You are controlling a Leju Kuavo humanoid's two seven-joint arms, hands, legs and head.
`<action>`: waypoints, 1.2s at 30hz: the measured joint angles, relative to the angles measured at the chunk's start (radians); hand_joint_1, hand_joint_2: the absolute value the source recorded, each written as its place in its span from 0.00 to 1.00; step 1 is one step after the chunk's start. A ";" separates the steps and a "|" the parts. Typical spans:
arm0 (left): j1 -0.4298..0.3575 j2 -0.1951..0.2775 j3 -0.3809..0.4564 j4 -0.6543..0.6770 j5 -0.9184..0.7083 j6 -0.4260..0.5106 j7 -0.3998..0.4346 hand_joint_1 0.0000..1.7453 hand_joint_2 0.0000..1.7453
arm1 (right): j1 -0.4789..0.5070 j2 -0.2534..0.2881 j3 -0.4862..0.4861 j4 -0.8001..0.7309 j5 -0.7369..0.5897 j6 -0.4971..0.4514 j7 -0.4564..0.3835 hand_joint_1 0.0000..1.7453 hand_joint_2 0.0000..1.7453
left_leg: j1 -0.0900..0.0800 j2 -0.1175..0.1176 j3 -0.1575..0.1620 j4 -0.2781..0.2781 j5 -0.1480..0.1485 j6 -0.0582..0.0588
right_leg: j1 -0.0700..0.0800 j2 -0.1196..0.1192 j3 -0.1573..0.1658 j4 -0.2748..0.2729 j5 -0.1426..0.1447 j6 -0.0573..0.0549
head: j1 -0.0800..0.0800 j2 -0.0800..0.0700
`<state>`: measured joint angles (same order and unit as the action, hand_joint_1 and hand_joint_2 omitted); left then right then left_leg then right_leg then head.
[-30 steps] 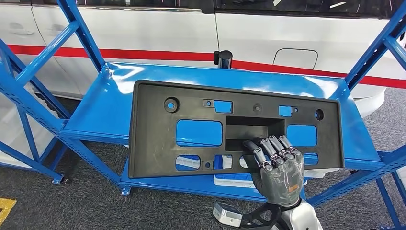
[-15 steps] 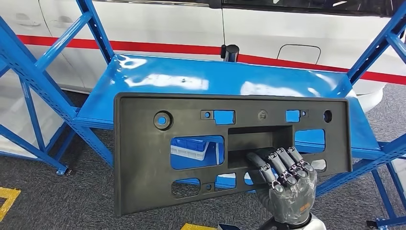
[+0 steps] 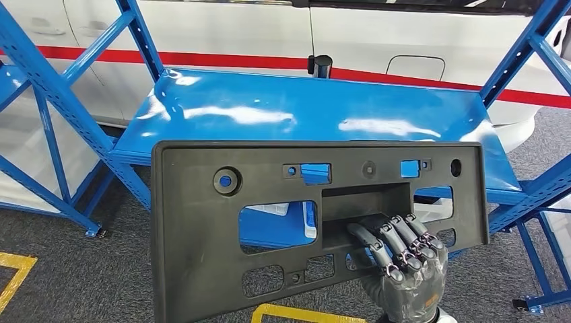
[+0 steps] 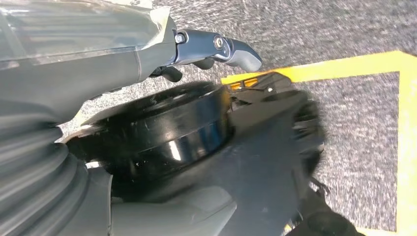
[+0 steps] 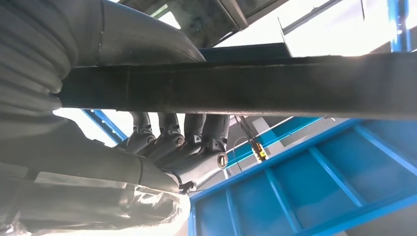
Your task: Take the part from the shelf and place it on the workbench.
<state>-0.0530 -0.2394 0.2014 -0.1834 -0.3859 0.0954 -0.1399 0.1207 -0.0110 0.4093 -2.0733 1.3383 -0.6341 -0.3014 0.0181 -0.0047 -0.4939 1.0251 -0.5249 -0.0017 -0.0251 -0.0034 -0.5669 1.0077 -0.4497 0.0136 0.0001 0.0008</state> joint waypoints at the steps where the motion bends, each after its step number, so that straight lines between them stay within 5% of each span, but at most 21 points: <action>1: 0.000 0.000 0.003 0.000 0.001 0.002 -0.001 0.00 1.00 | 0.000 0.004 -0.001 0.001 -0.004 0.000 -0.008 1.00 1.00 | -0.004 -0.003 0.006 -0.018 0.000 0.004 | 0.001 0.000 -0.004 0.001 0.004 0.007 | 0.000 0.000; 5: 0.000 -0.002 0.008 0.000 0.009 0.005 -0.010 0.00 1.00 | -0.001 0.010 -0.003 0.006 -0.019 0.000 -0.024 1.00 1.00 | -0.013 -0.001 -0.019 -0.026 0.029 0.044 | 0.002 0.000 -0.027 0.013 0.003 0.032 | 0.002 0.000; 7: 0.000 -0.003 0.010 0.000 0.009 0.005 -0.012 0.00 1.00 | -0.001 0.011 -0.004 0.010 -0.020 0.000 -0.027 1.00 1.00 | -0.015 0.005 -0.041 -0.030 0.051 0.062 | 0.000 0.000 -0.063 0.098 -0.068 0.023 | 0.005 0.000; 9: 0.000 -0.003 0.014 0.000 0.009 0.005 -0.013 0.00 1.00 | -0.001 0.011 -0.005 0.013 -0.021 0.000 -0.029 1.00 1.00 | -0.020 0.007 -0.068 -0.030 0.071 0.070 | 0.001 0.001 -0.102 0.226 -0.147 0.017 | 0.007 0.000; 10: 0.000 -0.003 0.016 0.000 0.009 0.005 -0.013 0.00 1.00 | -0.001 0.011 -0.005 0.016 -0.021 0.000 -0.030 1.00 1.00 | -0.022 0.008 -0.083 -0.029 0.081 0.071 | 0.002 0.001 -0.106 0.270 -0.163 0.020 | 0.007 0.000; 11: 0.001 -0.003 0.017 0.000 0.010 0.005 -0.013 0.00 1.00 | -0.001 0.011 -0.006 0.018 -0.021 0.000 -0.031 1.00 1.00 | -0.025 0.009 -0.095 -0.028 0.090 0.071 | 0.004 0.001 -0.092 0.277 -0.158 0.027 | 0.008 0.000; 13: 0.001 -0.004 0.020 0.000 0.011 0.005 -0.014 0.00 1.00 | -0.001 0.011 -0.006 0.020 -0.031 0.000 -0.040 1.00 1.00 | -0.030 0.009 -0.117 -0.027 0.109 0.069 | 0.009 0.001 -0.008 0.185 -0.118 0.037 | 0.007 0.000; 15: 0.000 -0.006 0.023 0.000 0.016 0.006 -0.015 0.00 1.00 | -0.003 0.013 -0.006 0.022 -0.051 0.000 -0.059 1.00 1.00 | -0.036 0.009 -0.130 -0.026 0.125 0.063 | 0.018 0.001 0.097 0.033 -0.099 0.029 | 0.007 0.000; 17: 0.000 -0.008 0.025 0.000 0.020 0.004 -0.020 0.00 1.00 | -0.002 0.018 -0.011 0.027 -0.078 0.000 -0.090 1.00 1.00 | -0.039 0.010 -0.136 -0.026 0.140 0.053 | 0.026 0.001 0.135 -0.041 -0.102 0.014 | 0.005 0.000; 20: 0.001 -0.009 0.030 0.001 0.022 0.001 -0.030 0.00 1.00 | 0.003 0.038 -0.036 0.043 -0.135 0.000 -0.179 1.00 1.00 | -0.034 0.008 -0.148 -0.016 0.138 0.035 | 0.017 -0.001 0.117 -0.049 -0.082 -0.011 | 0.002 0.000; 23: 0.002 -0.008 0.033 0.001 0.027 0.003 -0.037 0.00 1.00 | 0.013 0.066 -0.076 0.065 -0.205 0.000 -0.284 1.00 1.00 | -0.022 0.002 -0.185 0.109 0.008 0.010 | 0.009 -0.005 0.090 -0.051 -0.053 -0.035 | -0.006 0.000; 25: 0.002 -0.007 0.037 0.001 0.031 0.011 -0.039 0.00 1.00 | 0.020 0.077 -0.107 0.085 -0.255 0.000 -0.335 1.00 1.00 | -0.010 0.002 -0.199 0.218 -0.050 -0.006 | 0.009 -0.007 0.073 -0.050 -0.038 -0.034 | -0.007 0.000; 27: 0.001 -0.006 0.043 0.001 0.032 0.027 -0.038 0.00 1.00 | 0.025 0.078 -0.141 0.106 -0.319 0.000 -0.370 1.00 1.00 | 0.004 0.003 -0.164 0.226 -0.026 -0.020 | 0.006 -0.008 0.058 -0.044 -0.024 -0.026 | -0.007 0.000; 29: 0.000 -0.006 0.047 0.001 0.033 0.038 -0.034 0.00 1.00 | 0.025 0.066 -0.169 0.118 -0.378 0.000 -0.381 1.00 1.00 | 0.014 0.003 -0.079 0.116 0.017 -0.028 | 0.001 -0.008 0.041 -0.031 -0.016 -0.017 | -0.007 0.000; 30: 0.000 -0.006 0.049 0.001 0.033 0.040 -0.033 0.00 1.00 | 0.024 0.058 -0.181 0.123 -0.398 0.000 -0.382 1.00 1.00 | 0.015 0.000 -0.039 0.055 0.026 -0.028 | 0.000 -0.008 0.032 -0.024 -0.013 -0.012 | -0.008 0.000; 32: 0.000 -0.006 0.050 0.001 0.033 0.041 -0.033 0.00 1.00 | 0.022 0.047 -0.198 0.129 -0.412 0.000 -0.382 1.00 1.00 | 0.009 -0.004 -0.010 -0.007 0.019 -0.024 | 0.002 -0.008 0.016 -0.015 -0.004 0.003 | -0.008 0.000; 34: 0.000 -0.006 0.050 0.001 0.033 0.042 -0.033 0.00 1.00 | 0.021 0.039 -0.208 0.135 -0.415 0.000 -0.382 1.00 1.00 | 0.003 -0.004 -0.017 -0.020 0.021 -0.004 | 0.005 -0.008 0.002 -0.013 0.007 0.022 | -0.007 0.000; 36: 0.000 -0.008 0.050 0.001 0.033 0.043 -0.032 0.00 1.00 | 0.021 0.030 -0.216 0.140 -0.419 0.000 -0.382 1.00 1.00 | 0.001 -0.001 -0.031 -0.030 0.035 0.026 | 0.004 -0.006 -0.023 0.019 -0.017 0.026 | -0.005 0.000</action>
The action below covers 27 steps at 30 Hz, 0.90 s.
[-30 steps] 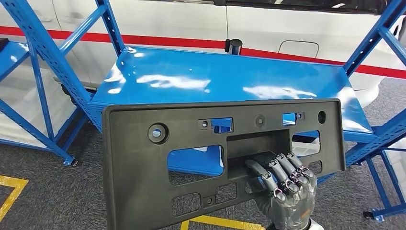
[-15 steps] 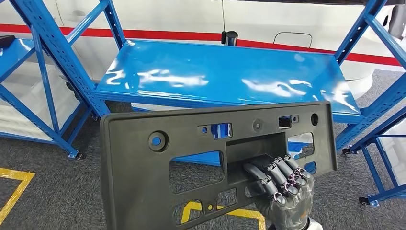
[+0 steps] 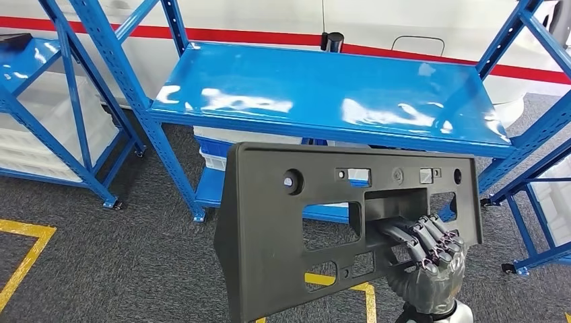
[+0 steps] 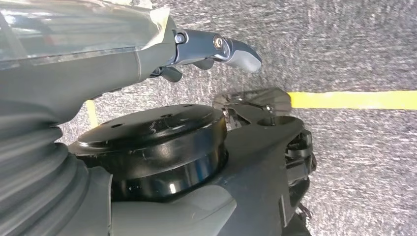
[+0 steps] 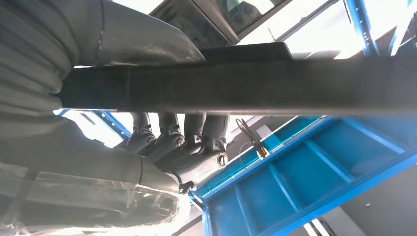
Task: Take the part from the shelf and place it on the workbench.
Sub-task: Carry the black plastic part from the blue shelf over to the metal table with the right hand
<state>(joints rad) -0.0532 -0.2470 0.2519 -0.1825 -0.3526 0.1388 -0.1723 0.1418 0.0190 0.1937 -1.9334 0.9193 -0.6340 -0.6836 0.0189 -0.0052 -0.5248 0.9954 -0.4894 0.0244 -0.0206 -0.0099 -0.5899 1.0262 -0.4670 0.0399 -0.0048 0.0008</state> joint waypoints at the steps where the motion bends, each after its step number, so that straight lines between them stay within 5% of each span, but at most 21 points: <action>1: 0.000 -0.001 0.000 0.000 0.001 0.004 0.000 0.00 1.00 | 0.000 -0.006 -0.003 0.002 -0.008 0.000 0.000 1.00 1.00 | 0.000 0.002 -0.009 -0.003 0.010 0.014 | 0.000 0.001 -0.020 0.043 -0.032 -0.005 | 0.002 0.000; 3: 0.000 -0.002 0.003 0.000 0.007 0.017 0.000 0.00 1.00 | 0.000 -0.022 -0.010 0.008 -0.037 0.000 0.000 1.00 1.00 | -0.005 0.005 -0.030 -0.003 0.026 0.027 | -0.001 0.004 -0.067 0.171 -0.107 -0.014 | 0.005 0.000; 5: 0.001 -0.004 0.009 0.000 0.017 0.033 -0.001 0.00 1.00 | -0.003 -0.046 -0.014 0.018 -0.072 0.000 0.000 1.00 1.00 | -0.009 0.007 -0.053 -0.002 0.043 0.030 | -0.001 0.005 -0.080 0.253 -0.133 -0.006 | 0.006 0.000; 6: 0.001 -0.004 0.013 0.000 0.023 0.041 -0.002 0.00 1.00 | -0.007 -0.058 -0.015 0.025 -0.090 0.000 0.000 1.00 1.00 | -0.010 0.007 -0.063 -0.002 0.052 0.028 | -0.001 0.006 -0.060 0.240 -0.121 0.003 | 0.007 0.000; 8: 0.000 -0.007 0.024 0.000 0.038 0.059 -0.005 0.00 1.00 | -0.030 -0.085 -0.015 0.047 -0.129 0.000 0.000 1.00 1.00 | -0.010 0.008 -0.082 0.000 0.069 0.022 | -0.003 0.006 0.027 0.124 -0.081 0.017 | 0.007 0.000; 10: 0.000 -0.010 0.036 0.000 0.052 0.077 -0.006 0.00 1.00 | -0.072 -0.112 -0.012 0.077 -0.168 0.000 0.000 1.00 1.00 | -0.015 0.009 -0.096 0.002 0.085 0.011 | 0.000 0.010 0.112 -0.009 -0.066 0.016 | 0.007 0.000; 13: 0.000 -0.012 0.052 0.000 0.060 0.089 -0.001 0.00 1.00 | -0.151 -0.150 0.007 0.146 -0.226 0.000 0.000 1.00 1.00 | -0.019 0.010 -0.106 0.002 0.108 -0.004 | 0.005 0.017 0.118 -0.052 -0.060 -0.003 | 0.008 0.000; 16: 0.000 -0.013 0.057 0.000 0.059 0.100 0.004 0.00 1.00 | -0.252 -0.185 0.049 0.237 -0.300 0.000 0.000 1.00 1.00 | -0.013 0.006 -0.131 0.043 0.062 -0.017 | -0.007 0.015 0.101 -0.052 -0.036 -0.035 | 0.005 0.000; 18: 0.000 -0.014 0.058 0.000 0.058 0.103 0.004 0.00 1.00 | -0.285 -0.194 0.065 0.265 -0.318 0.000 0.000 1.00 1.00 | -0.011 0.004 -0.145 0.076 0.022 -0.021 | -0.007 0.014 0.095 -0.051 -0.028 -0.046 | 0.003 0.000; 24: 0.000 -0.014 0.058 0.000 0.059 0.103 0.004 0.00 1.00 | -0.289 -0.194 0.066 0.267 -0.318 0.000 0.000 1.00 1.00 | -0.011 0.004 -0.148 0.086 0.014 -0.021 | -0.007 0.014 0.094 -0.051 -0.026 -0.048 | 0.002 0.000; 27: 0.000 -0.014 0.062 0.000 0.064 0.104 0.004 0.00 1.00 | -0.314 -0.197 0.080 0.293 -0.299 0.000 0.000 1.00 1.00 | -0.010 0.003 -0.181 0.200 -0.051 -0.028 | -0.001 0.010 0.082 -0.050 -0.017 -0.053 | 0.002 0.000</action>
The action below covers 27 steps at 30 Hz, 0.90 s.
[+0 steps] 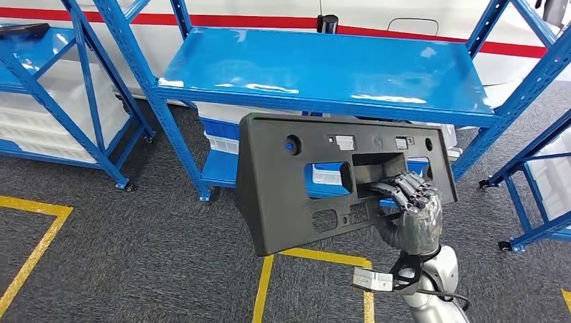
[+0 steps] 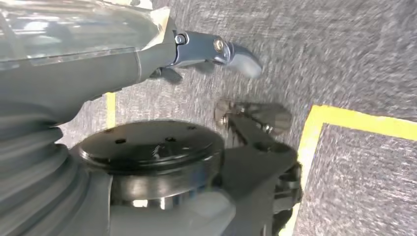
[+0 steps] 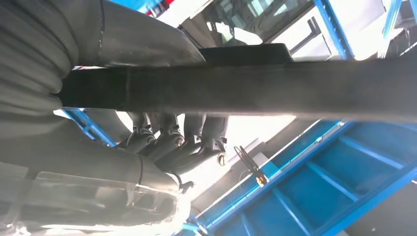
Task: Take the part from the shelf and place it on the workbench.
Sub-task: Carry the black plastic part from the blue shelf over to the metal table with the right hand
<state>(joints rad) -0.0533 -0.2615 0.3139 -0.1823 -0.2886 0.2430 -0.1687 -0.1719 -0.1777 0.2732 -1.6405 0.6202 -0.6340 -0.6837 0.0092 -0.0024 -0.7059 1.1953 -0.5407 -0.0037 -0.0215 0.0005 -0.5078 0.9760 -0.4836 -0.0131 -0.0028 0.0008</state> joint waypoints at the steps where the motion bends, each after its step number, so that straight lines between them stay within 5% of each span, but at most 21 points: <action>1: 0.000 0.000 0.004 0.000 0.004 0.000 -0.001 0.00 1.00 | -0.007 0.004 0.011 0.016 0.024 0.000 0.000 1.00 1.00 | 0.001 0.000 -0.002 0.042 -0.017 -0.001 | 0.004 -0.003 -0.009 0.001 0.007 -0.001 | 0.000 0.000; 2: 0.000 0.000 0.009 0.000 0.009 -0.001 -0.002 0.00 1.00 | -0.010 0.009 0.020 0.028 0.049 0.000 0.000 1.00 1.00 | 0.001 0.000 0.010 0.057 -0.019 -0.001 | 0.008 -0.005 -0.018 0.002 0.013 -0.001 | 0.000 0.000; 6: 0.001 0.000 0.033 0.000 0.026 -0.012 -0.015 0.00 1.00 | 0.008 0.054 0.040 0.049 0.111 0.000 0.000 1.00 1.00 | -0.016 0.001 0.185 -0.212 0.072 0.053 | 0.011 -0.009 -0.050 0.013 0.028 0.022 | 0.002 0.000; 8: 0.000 -0.002 0.039 0.000 0.028 -0.018 -0.019 0.00 1.00 | 0.021 0.066 0.043 0.051 0.130 0.000 0.000 1.00 1.00 | -0.013 0.008 0.185 -0.258 0.102 0.067 | 0.006 -0.007 -0.099 0.116 -0.027 0.037 | 0.007 0.000; 10: 0.000 -0.004 0.044 0.000 0.033 -0.031 -0.024 0.00 1.00 | 0.054 0.088 0.041 0.042 0.191 0.000 0.000 1.00 1.00 | 0.002 0.013 0.159 -0.262 0.127 0.058 | -0.010 -0.004 -0.104 0.191 -0.069 0.065 | 0.012 0.000; 12: 0.000 -0.003 0.049 0.000 0.039 -0.041 -0.028 0.00 1.00 | 0.096 0.129 0.035 0.024 0.273 0.000 0.000 1.00 1.00 | 0.013 0.013 0.128 -0.238 0.133 0.040 | -0.029 -0.003 -0.026 0.093 -0.044 0.102 | 0.013 0.000; 13: -0.001 -0.003 0.051 0.000 0.041 -0.043 -0.029 0.00 1.00 | 0.113 0.152 0.034 0.013 0.306 0.000 0.002 1.00 1.00 | 0.015 0.012 0.117 -0.225 0.133 0.031 | -0.028 0.002 0.002 0.046 -0.032 0.106 | 0.015 0.000; 15: -0.001 -0.001 0.055 0.000 0.044 -0.044 -0.031 0.00 1.00 | 0.149 0.193 0.032 -0.012 0.360 0.000 0.011 1.00 1.00 | 0.012 0.007 0.097 -0.203 0.134 0.017 | -0.024 0.013 0.009 0.022 -0.032 0.095 | 0.016 0.000; 18: 0.002 0.000 0.062 0.000 0.047 -0.044 -0.033 0.00 1.00 | 0.187 0.233 0.034 -0.045 0.409 0.000 0.045 1.00 1.00 | 0.018 0.001 0.078 -0.181 0.126 0.005 | -0.026 0.015 -0.016 0.038 -0.026 0.065 | 0.007 0.000; 21: 0.002 0.000 0.064 0.000 0.048 -0.046 -0.034 0.00 1.00 | 0.204 0.253 0.040 -0.076 0.444 0.000 0.096 1.00 1.00 | 0.023 0.001 0.026 -0.040 0.002 -0.001 | -0.019 0.011 -0.040 0.038 -0.002 0.028 | 0.000 0.000; 23: 0.002 0.000 0.065 0.000 0.048 -0.051 -0.034 0.00 1.00 | 0.214 0.257 0.046 -0.094 0.462 0.000 0.124 1.00 1.00 | 0.022 0.000 -0.003 0.083 -0.062 0.000 | -0.008 0.008 -0.058 0.039 0.012 0.015 | -0.002 0.000; 25: 0.002 0.000 0.065 0.000 0.047 -0.055 -0.034 0.00 1.00 | 0.224 0.257 0.051 -0.109 0.472 0.000 0.138 1.00 1.00 | 0.021 0.000 0.027 0.092 -0.046 0.009 | 0.002 0.008 -0.076 0.039 0.026 0.012 | -0.002 0.000; 27: 0.000 0.000 0.065 0.000 0.047 -0.055 -0.034 0.00 1.00 | 0.230 0.257 0.054 -0.123 0.476 0.000 0.144 1.00 1.00 | 0.016 -0.001 0.124 -0.030 -0.003 0.027 | 0.007 0.010 -0.090 0.039 0.041 0.015 | -0.002 0.000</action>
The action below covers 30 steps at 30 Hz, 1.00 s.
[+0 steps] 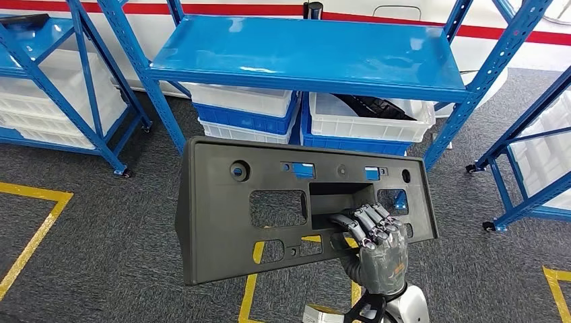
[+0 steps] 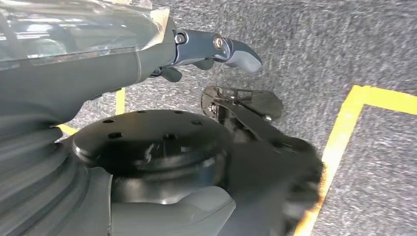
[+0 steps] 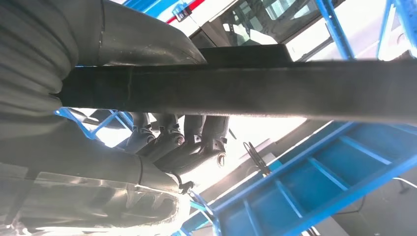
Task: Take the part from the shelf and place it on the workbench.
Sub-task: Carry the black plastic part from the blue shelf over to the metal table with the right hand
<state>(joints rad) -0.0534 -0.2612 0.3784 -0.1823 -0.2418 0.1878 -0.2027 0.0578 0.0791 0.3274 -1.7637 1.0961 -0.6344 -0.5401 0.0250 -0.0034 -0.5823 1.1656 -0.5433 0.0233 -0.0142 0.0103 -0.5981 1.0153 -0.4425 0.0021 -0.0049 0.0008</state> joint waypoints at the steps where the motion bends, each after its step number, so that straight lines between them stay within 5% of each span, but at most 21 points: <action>1: -0.001 0.000 0.000 0.000 0.000 0.000 0.000 0.00 1.00 | 0.002 0.000 0.001 -0.006 0.001 0.000 0.002 1.00 1.00 | -0.004 0.000 0.049 -0.072 0.008 0.007 | 0.002 0.001 -0.005 0.000 0.007 0.004 | 0.001 0.000; 3: -0.002 0.000 0.000 0.000 0.000 -0.001 -0.001 0.00 1.00 | 0.003 0.000 0.002 -0.016 0.002 0.000 0.003 1.00 1.00 | -0.015 -0.001 0.100 -0.155 0.007 0.015 | 0.001 0.000 -0.009 -0.001 0.020 0.017 | 0.001 0.000; 6: -0.002 -0.001 0.000 0.000 0.000 -0.001 -0.001 0.00 1.00 | 0.006 0.000 0.004 -0.026 0.007 0.000 0.006 1.00 1.00 | -0.021 0.004 0.095 -0.178 0.031 0.023 | -0.002 -0.004 -0.018 0.001 0.027 0.037 | -0.001 0.000; 8: -0.002 -0.002 0.000 0.000 -0.001 -0.002 -0.001 0.00 1.00 | 0.009 -0.001 0.004 -0.031 0.013 0.000 0.009 1.00 1.00 | -0.019 0.010 0.082 -0.192 0.057 0.032 | -0.001 -0.005 -0.044 0.054 -0.025 0.033 | 0.002 0.000; 10: -0.001 -0.002 0.000 0.000 -0.002 -0.004 -0.001 0.00 1.00 | 0.012 -0.004 0.005 -0.035 0.021 0.000 0.012 1.00 1.00 | -0.022 0.015 0.056 -0.192 0.077 0.038 | -0.003 -0.005 -0.082 0.172 -0.107 0.027 | 0.005 0.000; 12: -0.001 -0.002 0.000 0.000 -0.003 -0.007 -0.001 0.00 1.00 | 0.016 -0.007 0.004 -0.036 0.026 0.000 0.014 1.00 1.00 | -0.022 0.019 0.028 -0.189 0.096 0.035 | -0.006 -0.005 -0.091 0.262 -0.137 0.039 | 0.005 0.000; 14: 0.000 -0.003 0.000 0.000 -0.004 -0.008 -0.001 0.00 1.00 | 0.019 -0.010 0.004 -0.038 0.029 0.000 0.014 1.00 1.00 | -0.022 0.021 0.000 -0.183 0.113 0.030 | -0.010 -0.006 -0.035 0.222 -0.104 0.062 | 0.005 0.000; 16: 0.000 -0.003 0.000 0.000 -0.004 -0.009 -0.001 0.00 1.00 | 0.020 -0.011 0.003 -0.042 0.031 0.000 0.010 1.00 1.00 | -0.022 0.022 -0.025 -0.169 0.126 0.020 | -0.012 -0.008 0.069 0.080 -0.084 0.072 | 0.006 0.000; 18: 0.000 -0.003 0.000 0.000 -0.005 -0.009 -0.001 0.00 1.00 | 0.023 -0.011 0.000 -0.048 0.033 0.000 0.006 1.00 1.00 | -0.026 0.021 -0.039 -0.156 0.137 0.009 | -0.007 -0.008 0.128 -0.016 -0.094 0.060 | 0.004 0.000; 21: 0.001 -0.003 0.000 0.000 -0.005 -0.010 -0.001 0.00 1.00 | 0.028 -0.012 -0.002 -0.053 0.035 0.000 0.006 1.00 1.00 | -0.023 0.018 -0.046 -0.147 0.141 -0.003 | -0.007 -0.008 0.117 -0.026 -0.088 0.035 | -0.001 0.000; 22: 0.001 -0.003 0.000 0.000 -0.005 -0.010 -0.001 0.00 1.00 | 0.029 -0.012 -0.003 -0.053 0.035 0.000 0.006 1.00 1.00 | -0.020 0.016 -0.053 -0.132 0.121 -0.008 | -0.010 -0.010 0.112 -0.026 -0.081 0.023 | -0.003 0.000; 24: 0.002 -0.003 0.000 0.000 -0.005 -0.010 -0.001 0.00 1.00 | 0.029 -0.012 -0.004 -0.055 0.035 0.000 0.006 1.00 1.00 | -0.015 0.011 -0.082 -0.047 0.035 -0.019 | -0.012 -0.013 0.098 -0.026 -0.064 0.001 | -0.005 0.000; 26: 0.002 -0.003 0.000 0.000 -0.005 -0.010 -0.001 0.00 1.00 | 0.031 -0.011 -0.005 -0.056 0.035 0.000 0.006 1.00 1.00 | -0.013 0.008 -0.114 0.079 -0.047 -0.026 | -0.009 -0.014 0.079 -0.024 -0.046 -0.007 | -0.007 0.000; 27: 0.002 -0.003 0.000 0.000 -0.005 -0.010 -0.001 0.00 1.00 | 0.032 -0.012 -0.005 -0.056 0.035 0.000 0.006 1.00 1.00 | -0.012 0.008 -0.119 0.120 -0.061 -0.028 | -0.009 -0.014 0.070 -0.023 -0.037 -0.007 | -0.007 0.000; 28: 0.001 -0.003 0.000 0.000 -0.005 -0.010 -0.001 0.00 1.00 | 0.033 -0.012 -0.005 -0.056 0.035 0.000 0.006 1.00 1.00 | -0.011 0.007 -0.105 0.127 -0.053 -0.028 | -0.008 -0.014 0.059 -0.022 -0.029 -0.004 | -0.007 0.000; 30: 0.001 -0.003 0.000 0.000 -0.004 -0.010 -0.001 0.00 1.00 | 0.034 -0.012 -0.005 -0.056 0.036 0.000 0.006 1.00 1.00 | -0.008 0.007 -0.021 0.027 -0.005 -0.026 | -0.009 -0.013 0.045 -0.021 -0.015 0.003 | -0.007 0.000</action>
<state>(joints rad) -0.0523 -0.2640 0.3788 -0.1820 -0.2462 0.1781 -0.2038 0.0920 0.0675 0.3224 -1.8199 1.1320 -0.6344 -0.5344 0.0169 0.0032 -0.6037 1.1931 -0.5479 -0.0022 -0.0231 -0.0029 -0.5531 0.9938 -0.4579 0.0053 -0.0121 0.0008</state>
